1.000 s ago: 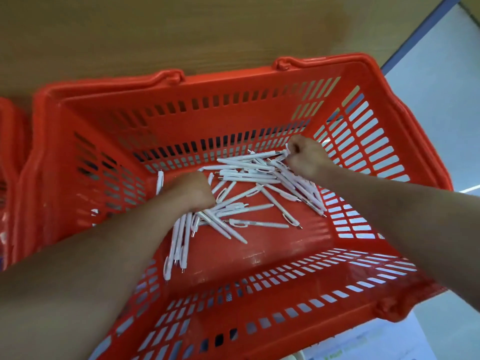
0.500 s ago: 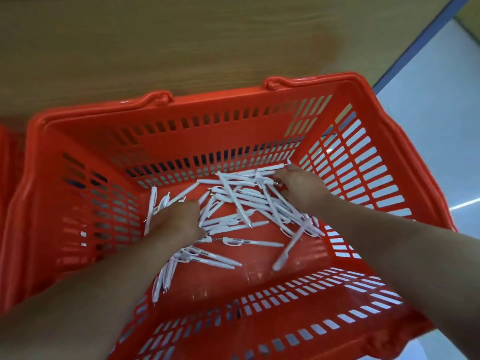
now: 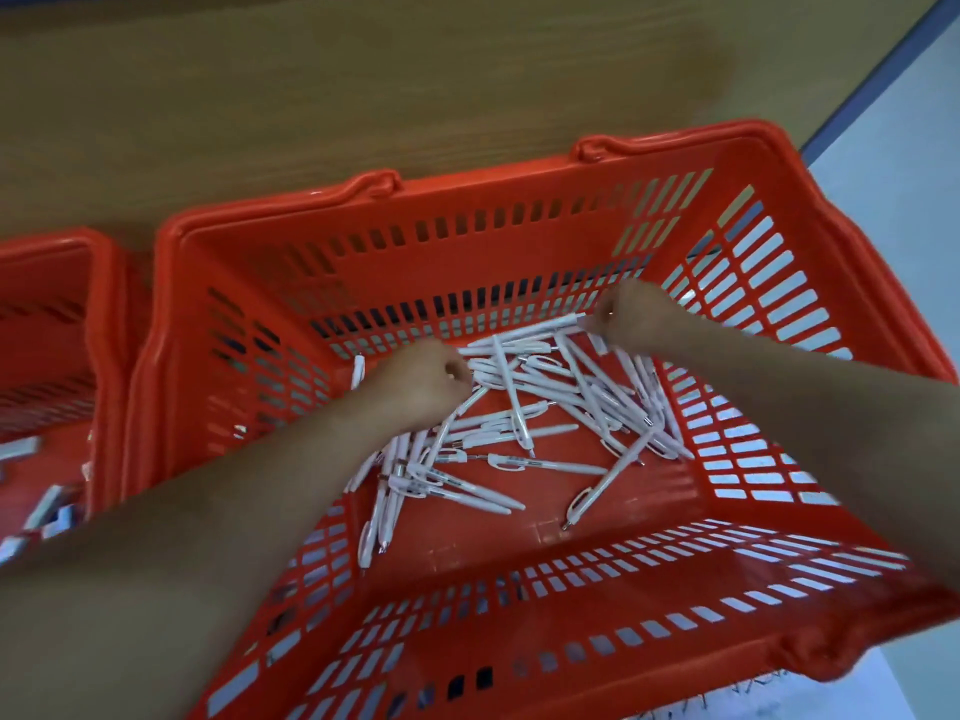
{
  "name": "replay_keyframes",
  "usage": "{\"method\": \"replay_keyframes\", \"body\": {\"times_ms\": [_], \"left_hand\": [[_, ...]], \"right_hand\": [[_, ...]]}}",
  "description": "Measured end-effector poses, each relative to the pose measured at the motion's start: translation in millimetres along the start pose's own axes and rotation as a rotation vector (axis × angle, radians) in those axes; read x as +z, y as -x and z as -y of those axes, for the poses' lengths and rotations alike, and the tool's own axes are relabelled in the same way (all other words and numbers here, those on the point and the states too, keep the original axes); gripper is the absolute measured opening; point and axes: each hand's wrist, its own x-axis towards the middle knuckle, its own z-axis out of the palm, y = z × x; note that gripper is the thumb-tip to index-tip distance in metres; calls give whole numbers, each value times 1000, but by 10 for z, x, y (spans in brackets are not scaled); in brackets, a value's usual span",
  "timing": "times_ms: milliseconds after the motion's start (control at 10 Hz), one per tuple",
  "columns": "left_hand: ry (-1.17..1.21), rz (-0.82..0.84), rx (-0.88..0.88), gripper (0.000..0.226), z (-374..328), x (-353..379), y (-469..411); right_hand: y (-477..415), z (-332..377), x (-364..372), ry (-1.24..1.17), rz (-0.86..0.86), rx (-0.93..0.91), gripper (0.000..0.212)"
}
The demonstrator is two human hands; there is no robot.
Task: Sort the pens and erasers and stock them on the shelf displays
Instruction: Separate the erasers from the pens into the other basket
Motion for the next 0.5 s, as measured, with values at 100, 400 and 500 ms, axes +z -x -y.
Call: {"method": "replay_keyframes", "body": {"times_ms": [100, 400, 500], "left_hand": [[461, 36, -42, 12, -232, -184, 54], [355, -83, 54, 26, -366, -843, 475], [268, -55, 72, 16, -285, -1270, 961]], "right_hand": [[251, 292, -321, -834, 294, 19, 28], [692, 1148, -414, -1218, 508, -221, 10], [722, 1458, -402, -1182, 485, -269, 13]]}}
